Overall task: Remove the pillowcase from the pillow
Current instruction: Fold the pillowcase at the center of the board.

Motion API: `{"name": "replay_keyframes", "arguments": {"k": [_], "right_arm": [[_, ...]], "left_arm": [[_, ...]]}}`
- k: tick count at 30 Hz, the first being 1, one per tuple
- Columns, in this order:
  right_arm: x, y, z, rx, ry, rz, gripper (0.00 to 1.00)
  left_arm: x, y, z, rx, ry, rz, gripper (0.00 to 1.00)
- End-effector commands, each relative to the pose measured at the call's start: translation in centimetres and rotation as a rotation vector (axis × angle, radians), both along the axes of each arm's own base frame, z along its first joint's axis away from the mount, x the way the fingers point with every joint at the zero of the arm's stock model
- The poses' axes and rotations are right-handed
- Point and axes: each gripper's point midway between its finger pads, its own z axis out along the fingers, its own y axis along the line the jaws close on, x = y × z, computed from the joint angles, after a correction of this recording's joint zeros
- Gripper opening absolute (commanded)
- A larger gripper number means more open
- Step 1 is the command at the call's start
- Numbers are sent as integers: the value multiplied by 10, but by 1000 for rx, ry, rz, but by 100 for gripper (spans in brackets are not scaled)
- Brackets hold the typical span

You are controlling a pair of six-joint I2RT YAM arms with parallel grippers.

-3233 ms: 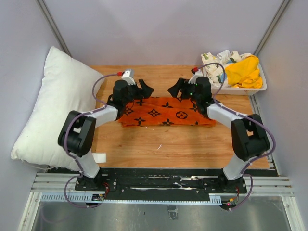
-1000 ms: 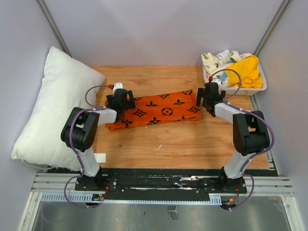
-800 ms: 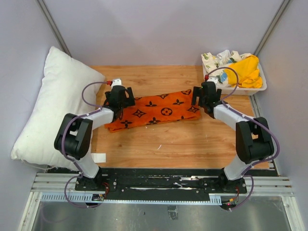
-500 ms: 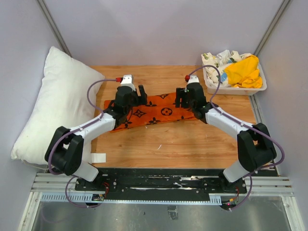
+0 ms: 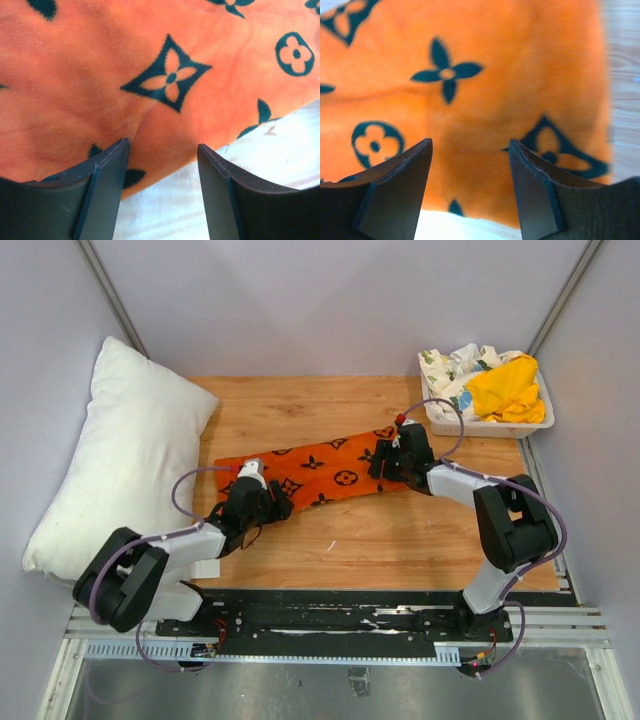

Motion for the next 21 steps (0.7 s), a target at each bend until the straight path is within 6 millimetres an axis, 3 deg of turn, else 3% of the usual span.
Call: {"name": "replay_keyframes", "arguments": {"k": [1, 5, 7, 9, 14, 15, 18, 21], "right_arm": [[6, -32, -4, 35, 33, -106, 65], [4, -50, -13, 20, 85, -176, 70], [6, -48, -3, 29, 64, -171, 71], [11, -36, 19, 32, 6, -138, 71], [26, 28, 94, 72, -186, 28, 67], [29, 42, 103, 114, -199, 62, 63], [37, 85, 103, 227, -147, 178, 49], [36, 119, 92, 273, -64, 265, 44]], "left_arm": [[-36, 8, -11, -42, 72, 14, 62], [-52, 23, -11, -15, 95, 38, 63], [-52, 27, 0, 4, 74, 37, 64], [-44, 27, 27, 11, 10, 29, 66], [-2, 10, 106, 22, -180, -34, 74], [5, 3, 109, 23, -183, -58, 72], [20, -23, 106, -31, -177, -152, 64], [27, -46, 97, -108, -181, -213, 61]]}}
